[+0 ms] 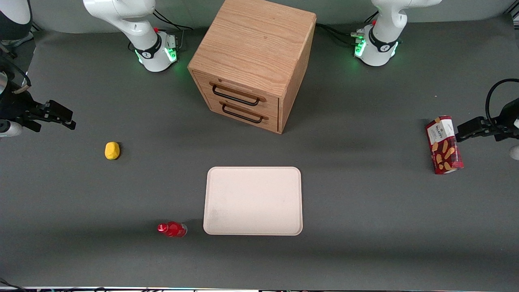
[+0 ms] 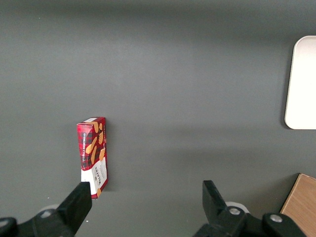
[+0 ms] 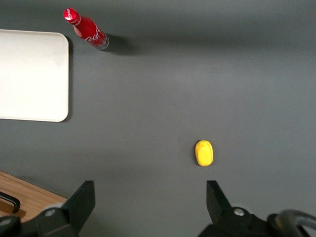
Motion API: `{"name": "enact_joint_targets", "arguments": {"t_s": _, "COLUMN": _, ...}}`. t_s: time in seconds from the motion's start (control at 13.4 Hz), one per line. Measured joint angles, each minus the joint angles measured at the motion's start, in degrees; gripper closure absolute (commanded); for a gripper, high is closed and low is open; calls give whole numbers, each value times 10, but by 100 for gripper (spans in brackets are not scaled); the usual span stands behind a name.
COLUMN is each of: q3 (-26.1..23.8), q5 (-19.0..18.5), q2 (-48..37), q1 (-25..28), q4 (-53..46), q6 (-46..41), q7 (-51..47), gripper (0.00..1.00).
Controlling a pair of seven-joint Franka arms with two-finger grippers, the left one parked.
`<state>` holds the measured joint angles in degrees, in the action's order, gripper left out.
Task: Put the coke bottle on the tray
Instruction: 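Start moving the right arm out from its rest pose, then move the open right gripper down over the red Coca-Cola bottle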
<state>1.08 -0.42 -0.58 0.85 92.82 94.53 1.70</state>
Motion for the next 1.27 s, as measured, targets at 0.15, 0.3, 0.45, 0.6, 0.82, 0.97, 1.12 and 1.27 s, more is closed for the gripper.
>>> {"name": "enact_joint_targets", "arguments": {"t_s": 0.15, "q3": 0, "q5": 0, "q2": 0, "q1": 0, "q4": 0, "q6": 0, "q7": 0, "gripper": 0}}
{"name": "enact_joint_targets", "arguments": {"t_s": 0.3, "q3": 0, "q5": 0, "q2": 0, "q1": 0, "q4": 0, "q6": 0, "q7": 0, "gripper": 0}}
{"name": "enact_joint_targets", "arguments": {"t_s": 0.45, "q3": 0, "q5": 0, "q2": 0, "q1": 0, "q4": 0, "q6": 0, "q7": 0, "gripper": 0}}
{"name": "enact_joint_targets", "arguments": {"t_s": 0.6, "q3": -1, "q5": 0, "q2": 1, "q1": 2, "q4": 0, "q6": 0, "q7": 1, "gripper": 0}}
{"name": "enact_joint_targets", "arguments": {"t_s": 0.82, "q3": -5, "q5": 1, "q2": 18, "q1": 12, "q4": -25, "q6": 2, "q7": 1, "gripper": 0}}
{"name": "enact_joint_targets", "arguments": {"t_s": 0.97, "q3": -8, "q5": 1, "q2": 73, "q1": 31, "q4": -98, "q6": -8, "q7": 0, "gripper": 0}}
{"name": "enact_joint_targets", "arguments": {"t_s": 1.12, "q3": -8, "q5": 1, "q2": 141, "q1": 47, "q4": -186, "q6": -38, "q7": -1, "gripper": 0}}
{"name": "enact_joint_targets", "arguments": {"t_s": 1.27, "q3": -8, "q5": 2, "q2": 217, "q1": 65, "q4": -281, "q6": -64, "q7": -16, "gripper": 0}}
